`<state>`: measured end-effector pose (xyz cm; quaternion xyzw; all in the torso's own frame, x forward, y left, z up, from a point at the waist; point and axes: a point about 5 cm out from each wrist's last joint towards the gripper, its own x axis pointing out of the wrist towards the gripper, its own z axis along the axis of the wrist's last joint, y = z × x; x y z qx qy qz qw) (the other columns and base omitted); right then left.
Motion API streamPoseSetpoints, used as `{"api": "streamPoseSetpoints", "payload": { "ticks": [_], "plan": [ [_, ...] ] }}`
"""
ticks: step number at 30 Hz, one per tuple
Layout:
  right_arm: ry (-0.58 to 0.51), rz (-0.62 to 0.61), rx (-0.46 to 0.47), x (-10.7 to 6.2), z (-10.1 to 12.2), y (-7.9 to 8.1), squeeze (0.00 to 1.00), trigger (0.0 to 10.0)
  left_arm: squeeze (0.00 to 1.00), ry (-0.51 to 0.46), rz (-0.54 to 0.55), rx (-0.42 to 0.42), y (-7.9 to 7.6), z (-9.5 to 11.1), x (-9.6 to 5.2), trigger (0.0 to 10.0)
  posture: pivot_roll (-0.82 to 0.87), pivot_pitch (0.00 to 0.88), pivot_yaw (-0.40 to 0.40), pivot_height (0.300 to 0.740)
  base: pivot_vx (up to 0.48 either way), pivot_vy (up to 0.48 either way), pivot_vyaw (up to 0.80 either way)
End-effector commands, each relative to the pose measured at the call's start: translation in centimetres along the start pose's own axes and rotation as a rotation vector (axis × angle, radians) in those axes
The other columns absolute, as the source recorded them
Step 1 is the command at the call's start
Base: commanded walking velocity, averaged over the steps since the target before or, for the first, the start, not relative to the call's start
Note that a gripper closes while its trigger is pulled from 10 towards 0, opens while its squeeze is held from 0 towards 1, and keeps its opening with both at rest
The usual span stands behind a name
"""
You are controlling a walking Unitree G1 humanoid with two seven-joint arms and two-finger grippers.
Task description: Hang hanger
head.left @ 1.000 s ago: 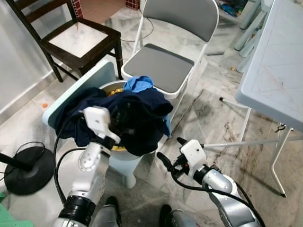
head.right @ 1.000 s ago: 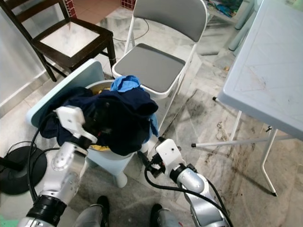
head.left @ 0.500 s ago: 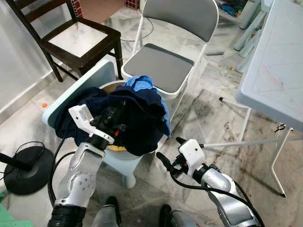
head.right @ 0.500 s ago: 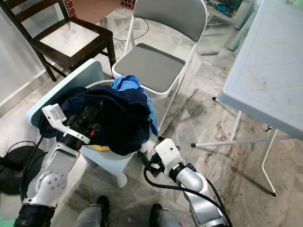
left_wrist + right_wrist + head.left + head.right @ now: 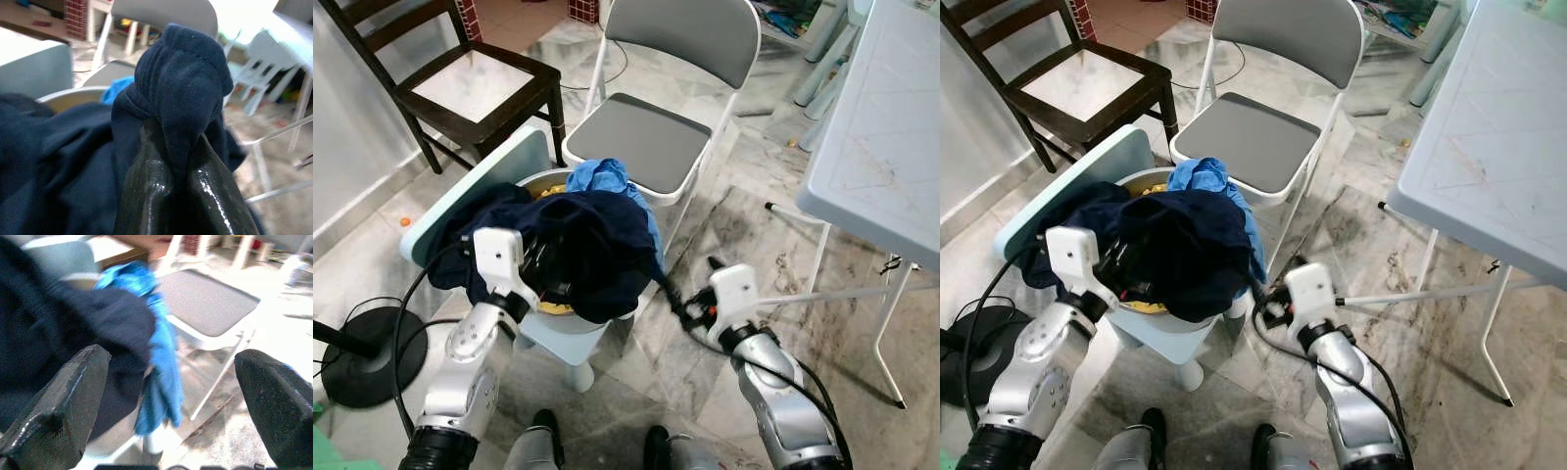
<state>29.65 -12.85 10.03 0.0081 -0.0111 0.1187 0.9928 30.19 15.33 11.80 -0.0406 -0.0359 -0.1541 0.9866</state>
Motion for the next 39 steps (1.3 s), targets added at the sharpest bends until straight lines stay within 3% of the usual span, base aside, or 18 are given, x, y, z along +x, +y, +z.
{"api": "streamPoseSetpoints", "payload": {
  "ticks": [1, 2, 3, 4, 5, 9, 12, 16, 26, 39],
  "plan": [
    [0.015, -0.106, 0.066, -0.3, -0.7, -1.3, 0.0, 10.0, 0.0, 0.033, 0.046, 0.077, 0.2, -1.0, -0.5, 0.0, 0.13, 0.224, -0.047, 0.74, 0.0, 0.0, 0.0],
    [0.015, -0.145, 0.096, -0.1, -0.6, -1.7, 0.0, 10.0, 0.0, 0.052, 0.083, 0.11, 0.5, -1.3, -0.6, 2.3, 0.14, 0.227, -0.044, 0.74, 0.0, 0.0, 0.0],
    [0.01, -0.16, 0.109, -0.1, -0.5, -2.0, 0.0, 10.0, 0.0, 0.055, 0.093, 0.095, 0.3, -1.3, -0.6, 8.1, 0.14, 0.227, -0.044, 0.74, 0.0, 0.0, 0.0],
    [0.007, -0.169, 0.111, 0.0, -0.4, -2.2, 0.0, 10.0, 0.0, 0.048, 0.094, 0.071, 0.3, -1.1, -0.6, 9.6, 0.15, 0.222, -0.044, 0.74, 0.0, 0.0, 0.0],
    [0.004, -0.178, 0.112, 0.0, -0.4, -2.5, 0.0, 10.0, 0.0, 0.047, 0.086, 0.065, 0.2, -1.1, -0.6, 10.0, 0.15, 0.219, -0.045, 0.74, 0.0, 0.0, 0.0],
    [0.019, -0.215, 0.15, 0.7, -0.8, -2.8, 0.0, 10.0, 0.0, 0.078, 0.153, 0.108, 1.0, -1.4, -0.4, 10.0, 0.2, 0.198, -0.052, 0.74, 0.0, 0.0, 0.0],
    [0.016, -0.214, 0.158, 1.2, -0.7, -2.7, 0.0, 10.0, 0.0, 0.048, 0.166, 0.137, 1.6, -0.8, -0.4, 10.0, 0.21, 0.188, -0.049, 0.74, 0.0, 0.0, 0.0],
    [0.015, -0.224, 0.169, 1.6, -0.8, -2.6, 0.0, 10.0, 0.0, 0.063, 0.181, 0.095, 2.3, -1.4, -0.6, 10.0, 0.21, 0.169, -0.027, 0.74, 0.0, 0.0, 0.0],
    [-0.022, -0.235, 0.188, 2.4, 0.0, -2.8, 0.0, 10.0, 0.0, 0.03, 0.111, 0.08, 1.6, -0.5, 0.9, 10.0, 0.2, 0.174, -0.023, 0.74, 0.0, 0.0, -0.68],
    [-0.004, -0.214, 0.205, 2.7, -0.7, -2.4, 0.0, 10.0, 0.0, 0.032, 0.145, 0.068, 1.6, -1.5, 0.2, 10.0, 0.25, 0.138, -0.064, 0.74, 0.153, -0.197, -0.04]
  ]
}}
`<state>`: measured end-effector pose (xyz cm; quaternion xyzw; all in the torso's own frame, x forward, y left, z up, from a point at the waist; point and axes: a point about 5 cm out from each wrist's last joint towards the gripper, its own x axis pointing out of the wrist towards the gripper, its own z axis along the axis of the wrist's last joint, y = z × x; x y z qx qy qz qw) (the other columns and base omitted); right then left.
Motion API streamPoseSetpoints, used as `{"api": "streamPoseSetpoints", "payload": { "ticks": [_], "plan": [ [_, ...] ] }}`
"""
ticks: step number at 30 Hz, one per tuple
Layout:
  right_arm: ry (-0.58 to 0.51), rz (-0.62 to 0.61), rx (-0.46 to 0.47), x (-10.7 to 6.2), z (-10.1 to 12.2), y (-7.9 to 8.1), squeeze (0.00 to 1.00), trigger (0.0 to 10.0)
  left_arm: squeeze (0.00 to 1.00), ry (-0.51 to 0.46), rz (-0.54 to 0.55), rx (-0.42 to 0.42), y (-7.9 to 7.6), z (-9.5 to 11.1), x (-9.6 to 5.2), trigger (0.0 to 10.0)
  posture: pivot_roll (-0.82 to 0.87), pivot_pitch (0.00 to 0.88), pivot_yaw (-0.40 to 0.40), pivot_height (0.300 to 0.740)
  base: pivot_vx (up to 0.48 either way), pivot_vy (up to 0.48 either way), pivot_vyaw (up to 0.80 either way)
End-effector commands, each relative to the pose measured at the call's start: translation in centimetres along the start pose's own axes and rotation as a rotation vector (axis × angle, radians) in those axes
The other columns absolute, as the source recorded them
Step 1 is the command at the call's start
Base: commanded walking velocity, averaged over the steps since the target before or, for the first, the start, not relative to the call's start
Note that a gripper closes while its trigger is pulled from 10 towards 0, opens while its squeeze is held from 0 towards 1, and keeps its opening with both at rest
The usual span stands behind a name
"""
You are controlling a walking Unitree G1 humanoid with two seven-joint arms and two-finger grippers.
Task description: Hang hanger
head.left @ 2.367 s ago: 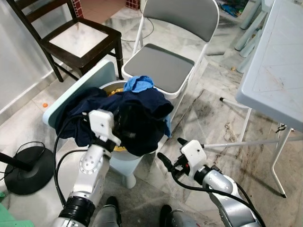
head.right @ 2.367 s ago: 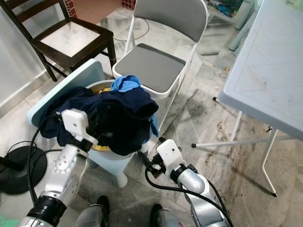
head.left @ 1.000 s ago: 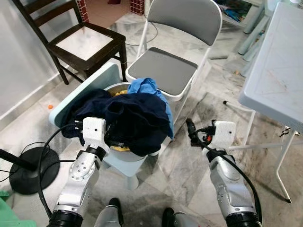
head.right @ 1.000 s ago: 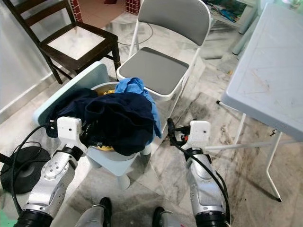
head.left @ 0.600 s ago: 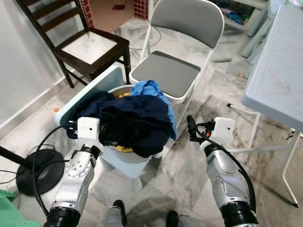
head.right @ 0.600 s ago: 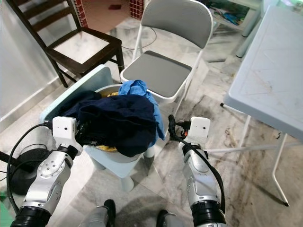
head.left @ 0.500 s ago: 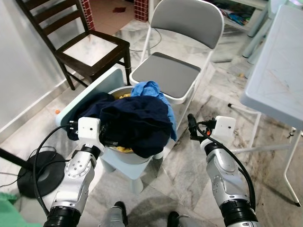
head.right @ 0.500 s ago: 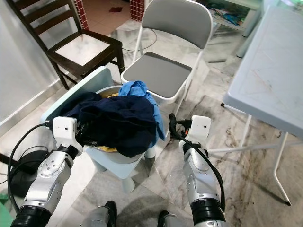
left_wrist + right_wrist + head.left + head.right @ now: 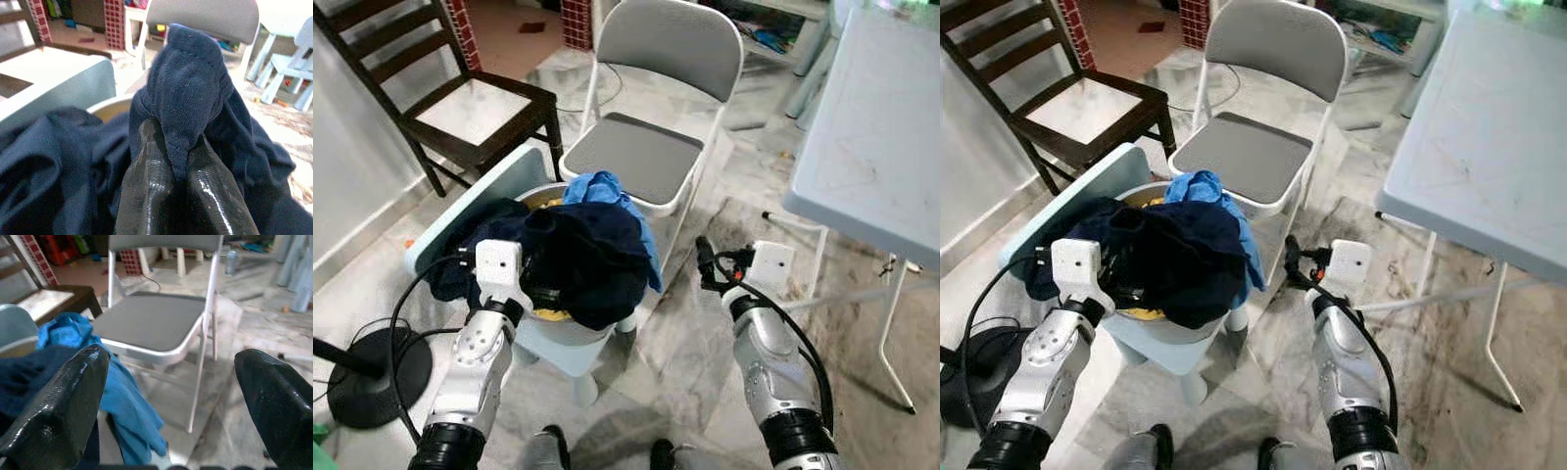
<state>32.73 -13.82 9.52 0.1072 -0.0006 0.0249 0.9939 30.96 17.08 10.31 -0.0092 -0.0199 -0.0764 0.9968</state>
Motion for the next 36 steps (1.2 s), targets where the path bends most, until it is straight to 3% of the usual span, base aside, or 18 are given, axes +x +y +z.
{"api": "streamPoseSetpoints", "payload": {
  "ticks": [1, 18, 22, 31, 36],
  "plan": [
    [-0.002, -0.024, 0.007, 0.1, 0.0, -0.7, 0.0, 10.0, 0.0, -0.004, -0.01, 0.004, -0.5, -0.1, 0.0, 10.0, 0.25, 0.138, -0.064, 0.74, 0.251, -0.345, 0.0],
    [0.034, -0.022, 0.017, 0.4, -0.9, -0.6, 0.0, 10.0, 0.0, 0.008, -0.01, -0.009, -0.3, -0.6, 0.2, 10.0, 0.26, 0.045, -0.084, 0.74, 0.25, -0.399, -0.67],
    [0.036, -0.023, 0.014, 0.5, -1.0, -0.7, 0.0, 10.0, 0.0, 0.01, 0.011, -0.052, -0.3, -0.8, 0.4, 10.0, 0.26, 0.04, -0.081, 0.74, 0.063, -0.196, 0.0],
    [0.04, -0.028, 0.007, 0.3, -1.3, -0.8, 0.0, 10.0, 0.0, 0.041, 0.039, -0.064, -0.3, -1.3, 0.1, 10.0, 0.25, 0.066, -0.071, 0.74, 0.0, 0.0, 0.0],
    [0.01, -0.007, -0.009, 1.0, -0.6, 0.0, 0.0, 10.0, 0.0, 0.011, 0.047, -0.065, -0.4, -0.3, 0.9, 10.0, 0.24, 0.109, -0.058, 0.74, 0.0, 0.0, 0.0]
  ]
}}
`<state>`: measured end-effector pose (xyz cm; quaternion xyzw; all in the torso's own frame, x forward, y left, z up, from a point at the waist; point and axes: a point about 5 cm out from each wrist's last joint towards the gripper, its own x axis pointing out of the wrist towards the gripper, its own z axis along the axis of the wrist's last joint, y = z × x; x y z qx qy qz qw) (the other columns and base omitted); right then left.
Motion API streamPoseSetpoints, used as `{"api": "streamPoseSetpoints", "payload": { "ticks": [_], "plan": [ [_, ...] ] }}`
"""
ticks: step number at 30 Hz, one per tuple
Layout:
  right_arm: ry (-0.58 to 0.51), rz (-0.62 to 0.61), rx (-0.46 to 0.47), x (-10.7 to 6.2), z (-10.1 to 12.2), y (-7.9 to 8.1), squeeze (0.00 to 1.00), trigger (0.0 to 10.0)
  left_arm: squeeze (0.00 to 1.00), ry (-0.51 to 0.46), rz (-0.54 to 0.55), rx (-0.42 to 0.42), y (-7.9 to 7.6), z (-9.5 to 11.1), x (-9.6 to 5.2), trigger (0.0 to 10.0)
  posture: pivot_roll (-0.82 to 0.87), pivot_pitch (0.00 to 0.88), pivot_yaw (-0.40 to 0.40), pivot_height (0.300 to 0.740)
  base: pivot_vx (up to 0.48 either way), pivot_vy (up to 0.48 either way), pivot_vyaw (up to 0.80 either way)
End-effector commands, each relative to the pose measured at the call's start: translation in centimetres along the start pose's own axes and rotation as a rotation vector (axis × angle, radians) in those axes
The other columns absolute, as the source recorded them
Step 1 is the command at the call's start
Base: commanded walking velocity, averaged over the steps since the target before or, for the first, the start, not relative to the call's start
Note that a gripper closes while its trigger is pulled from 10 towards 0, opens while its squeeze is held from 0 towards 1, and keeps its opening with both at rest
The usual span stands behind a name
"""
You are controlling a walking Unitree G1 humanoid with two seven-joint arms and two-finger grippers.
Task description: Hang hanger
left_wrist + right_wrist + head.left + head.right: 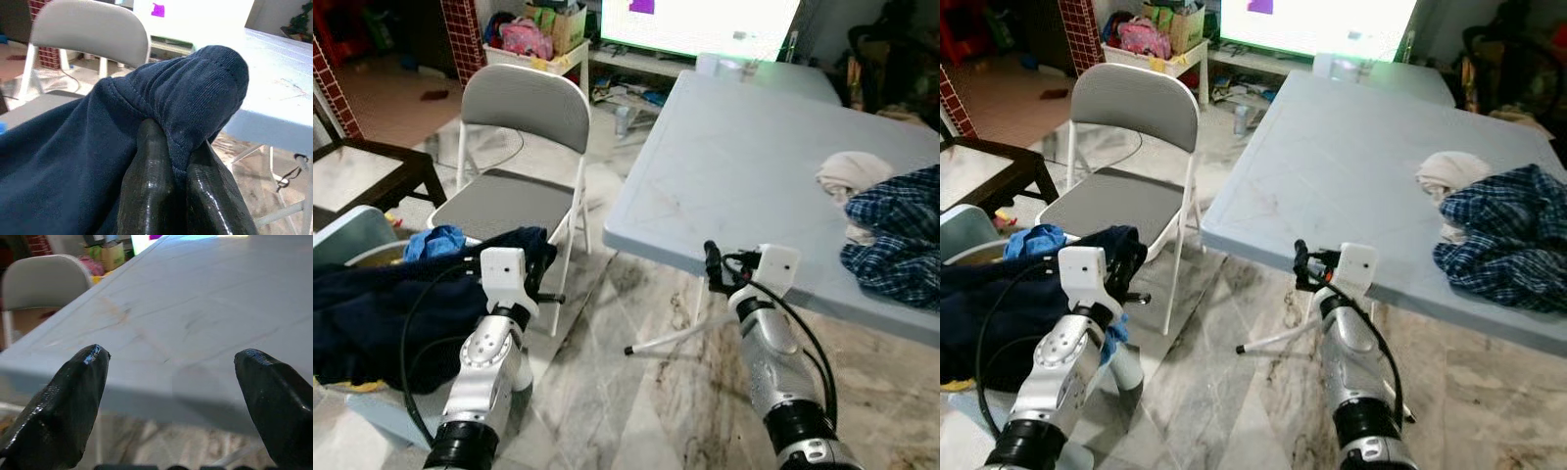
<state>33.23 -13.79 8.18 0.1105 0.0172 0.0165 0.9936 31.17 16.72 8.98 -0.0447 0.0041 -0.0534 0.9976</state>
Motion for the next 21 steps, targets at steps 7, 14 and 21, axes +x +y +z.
{"api": "streamPoseSetpoints", "payload": {
  "ticks": [7, 14, 21],
  "plan": [
    [-0.035, 0.032, -0.016, 0.94, 1.06, 1.05, 0.0, 10.0, 0.0, -0.049, 0.003, 0.013, -0.36, 1.97, 1.03, 10.0, 0.25, 0.124, -0.056, 0.74, 0.0, 0.0, 0.0],
    [-0.03, 0.027, -0.012, 0.75, 0.66, 0.99, 0.0, 10.0, 0.0, -0.048, 0.008, 0.01, -0.26, 2.12, 1.09, 10.0, 0.24, 0.132, -0.051, 0.74, 0.0, 0.0, 0.0],
    [-0.029, 0.017, -0.011, 0.66, 0.55, 0.69, 0.0, 10.0, 0.0, -0.026, 0.002, -0.001, -0.47, 1.94, 1.29, 10.0, 0.23, 0.136, -0.046, 0.74, -0.051, 0.0, 0.0]
  ]
}}
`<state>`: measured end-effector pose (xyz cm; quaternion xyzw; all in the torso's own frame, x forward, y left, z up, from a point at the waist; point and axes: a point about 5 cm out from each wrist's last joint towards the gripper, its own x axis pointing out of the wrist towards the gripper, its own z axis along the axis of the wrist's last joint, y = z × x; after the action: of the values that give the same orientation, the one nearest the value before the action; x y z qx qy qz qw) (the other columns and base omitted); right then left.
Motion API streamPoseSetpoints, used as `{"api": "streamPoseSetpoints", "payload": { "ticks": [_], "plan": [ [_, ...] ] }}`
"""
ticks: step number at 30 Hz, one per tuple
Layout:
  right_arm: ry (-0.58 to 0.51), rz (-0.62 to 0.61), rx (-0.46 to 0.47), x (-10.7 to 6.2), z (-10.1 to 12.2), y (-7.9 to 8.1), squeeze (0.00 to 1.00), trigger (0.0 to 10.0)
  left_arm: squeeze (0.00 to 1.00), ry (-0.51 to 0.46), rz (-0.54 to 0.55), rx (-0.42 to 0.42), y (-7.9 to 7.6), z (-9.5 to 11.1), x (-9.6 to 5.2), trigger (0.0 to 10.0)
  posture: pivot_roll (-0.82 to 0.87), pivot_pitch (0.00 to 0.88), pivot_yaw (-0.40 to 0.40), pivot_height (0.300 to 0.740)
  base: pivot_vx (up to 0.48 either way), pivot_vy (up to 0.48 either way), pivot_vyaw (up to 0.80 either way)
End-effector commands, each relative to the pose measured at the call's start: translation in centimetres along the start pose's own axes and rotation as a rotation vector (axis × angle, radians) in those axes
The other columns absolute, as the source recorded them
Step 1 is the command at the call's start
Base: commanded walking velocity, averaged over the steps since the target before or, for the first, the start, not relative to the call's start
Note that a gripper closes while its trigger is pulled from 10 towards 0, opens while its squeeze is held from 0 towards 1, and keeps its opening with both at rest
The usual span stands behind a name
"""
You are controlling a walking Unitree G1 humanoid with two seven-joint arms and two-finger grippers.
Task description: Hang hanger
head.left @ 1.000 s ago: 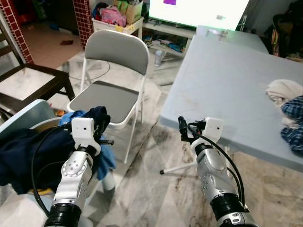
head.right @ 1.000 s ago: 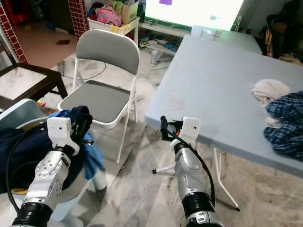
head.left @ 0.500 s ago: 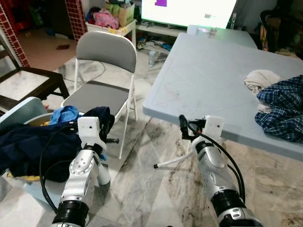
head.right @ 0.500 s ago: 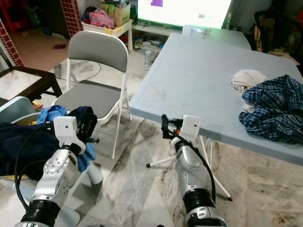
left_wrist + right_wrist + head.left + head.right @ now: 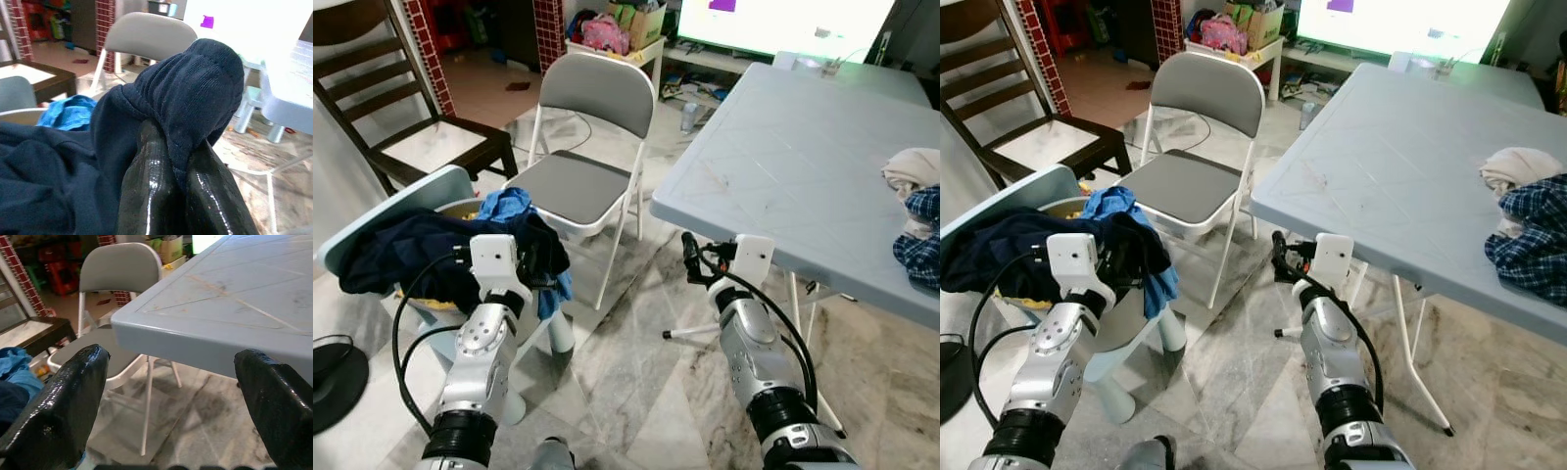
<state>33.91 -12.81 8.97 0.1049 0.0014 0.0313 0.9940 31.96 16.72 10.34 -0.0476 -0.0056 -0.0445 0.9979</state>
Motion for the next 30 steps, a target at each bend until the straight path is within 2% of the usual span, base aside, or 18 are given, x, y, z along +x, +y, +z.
{"api": "streamPoseSetpoints", "payload": {
  "ticks": [1, 18, 30],
  "plan": [
    [-0.001, -0.019, 0.001, -0.1, -0.1, -0.5, 0.0, 10.0, 0.0, -0.008, -0.021, 0.008, -0.5, 0.6, 0.6, 10.0, 0.23, 0.135, -0.045, 0.74, -0.454, 0.0, 0.0],
    [-0.001, -0.029, -0.001, -0.1, -0.1, -0.7, 0.0, 10.0, 0.0, -0.023, -0.038, -0.001, -0.9, 1.1, 0.8, 10.0, 0.23, 0.139, -0.045, 0.74, -0.222, 0.0, 0.0],
    [-0.014, -0.041, 0.005, -0.2, 0.2, -0.9, 0.0, 10.0, 0.0, -0.052, -0.07, -0.037, -1.0, 1.5, 0.7, 10.0, 0.22, 0.151, -0.042, 0.74, 0.0, 0.0, 0.0]
  ]
}}
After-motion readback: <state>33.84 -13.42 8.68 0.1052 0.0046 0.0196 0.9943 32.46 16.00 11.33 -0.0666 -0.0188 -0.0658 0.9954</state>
